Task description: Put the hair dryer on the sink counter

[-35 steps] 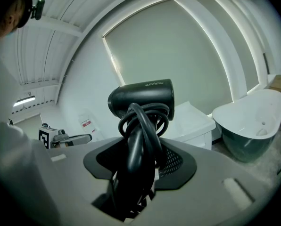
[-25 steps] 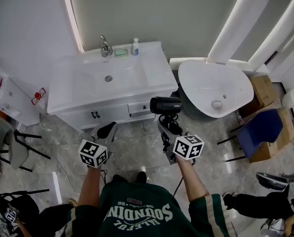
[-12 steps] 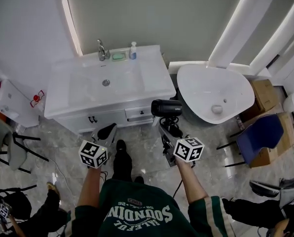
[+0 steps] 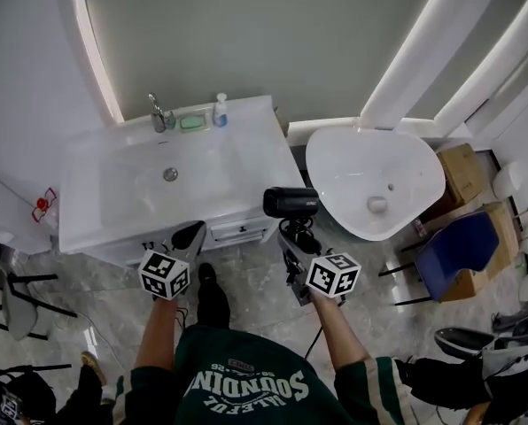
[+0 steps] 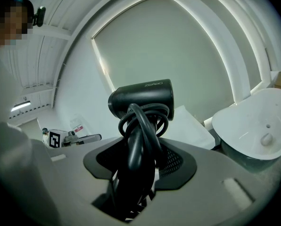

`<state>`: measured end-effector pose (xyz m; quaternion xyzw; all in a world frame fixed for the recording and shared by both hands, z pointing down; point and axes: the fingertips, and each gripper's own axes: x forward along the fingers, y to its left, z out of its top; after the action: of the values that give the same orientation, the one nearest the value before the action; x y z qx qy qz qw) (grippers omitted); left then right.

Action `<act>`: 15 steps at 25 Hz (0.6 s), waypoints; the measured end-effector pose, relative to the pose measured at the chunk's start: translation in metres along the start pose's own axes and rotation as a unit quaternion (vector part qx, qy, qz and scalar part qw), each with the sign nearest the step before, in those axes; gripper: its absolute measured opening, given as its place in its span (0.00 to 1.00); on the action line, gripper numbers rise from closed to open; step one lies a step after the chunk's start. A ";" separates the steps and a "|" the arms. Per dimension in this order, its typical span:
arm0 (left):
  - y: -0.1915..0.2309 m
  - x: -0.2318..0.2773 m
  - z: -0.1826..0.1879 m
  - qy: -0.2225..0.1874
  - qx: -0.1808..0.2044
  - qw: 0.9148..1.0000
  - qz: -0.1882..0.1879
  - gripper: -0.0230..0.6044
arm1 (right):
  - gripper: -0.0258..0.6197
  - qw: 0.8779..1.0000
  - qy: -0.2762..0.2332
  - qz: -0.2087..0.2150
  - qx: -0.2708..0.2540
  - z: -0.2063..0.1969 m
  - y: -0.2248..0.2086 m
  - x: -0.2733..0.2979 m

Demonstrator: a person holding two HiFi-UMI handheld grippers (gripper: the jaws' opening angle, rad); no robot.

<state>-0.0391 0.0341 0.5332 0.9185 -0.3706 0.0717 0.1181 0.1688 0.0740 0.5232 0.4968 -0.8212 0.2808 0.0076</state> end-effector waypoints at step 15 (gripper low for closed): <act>0.170 0.127 0.061 0.040 0.042 0.997 -0.047 0.12 | 0.34 0.999 0.011 -0.028 0.029 0.079 -0.041 0.198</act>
<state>-0.0645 -0.1856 0.5301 0.9356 -0.3182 0.1181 0.0976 0.1230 -0.1376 0.5326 0.5161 -0.7986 0.3095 0.0105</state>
